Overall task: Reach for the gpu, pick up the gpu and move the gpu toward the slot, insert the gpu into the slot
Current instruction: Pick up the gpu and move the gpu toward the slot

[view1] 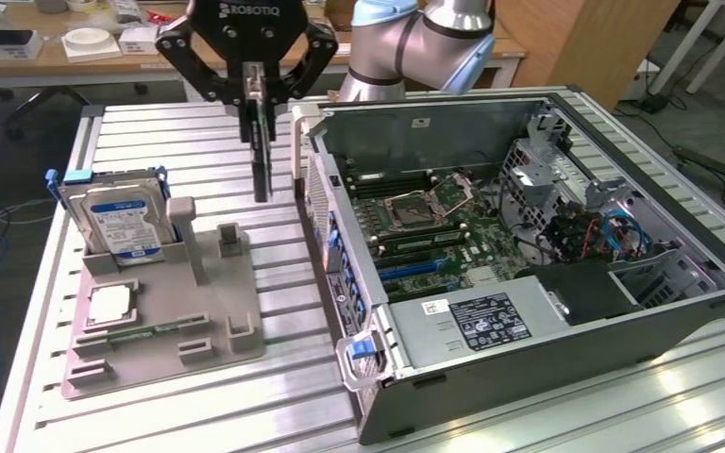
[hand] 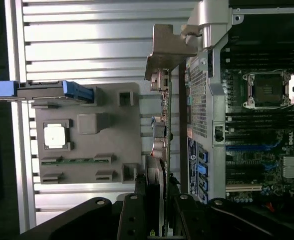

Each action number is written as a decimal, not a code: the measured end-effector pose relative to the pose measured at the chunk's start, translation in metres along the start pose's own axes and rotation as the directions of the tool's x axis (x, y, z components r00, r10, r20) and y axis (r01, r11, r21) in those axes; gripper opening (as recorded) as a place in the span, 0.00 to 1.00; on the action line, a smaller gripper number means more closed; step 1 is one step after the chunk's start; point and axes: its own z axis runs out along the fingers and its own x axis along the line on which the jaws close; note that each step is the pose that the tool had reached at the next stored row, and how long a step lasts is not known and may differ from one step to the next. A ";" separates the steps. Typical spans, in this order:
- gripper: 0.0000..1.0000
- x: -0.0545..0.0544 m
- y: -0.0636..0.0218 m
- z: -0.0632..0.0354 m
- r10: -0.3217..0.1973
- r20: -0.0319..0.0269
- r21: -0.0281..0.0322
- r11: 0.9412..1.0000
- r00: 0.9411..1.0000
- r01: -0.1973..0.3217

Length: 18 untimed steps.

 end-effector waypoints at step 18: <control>0.26 -0.057 0.0032 0.0002 0.001 0.000 -0.001 1.000 1.000 -0.001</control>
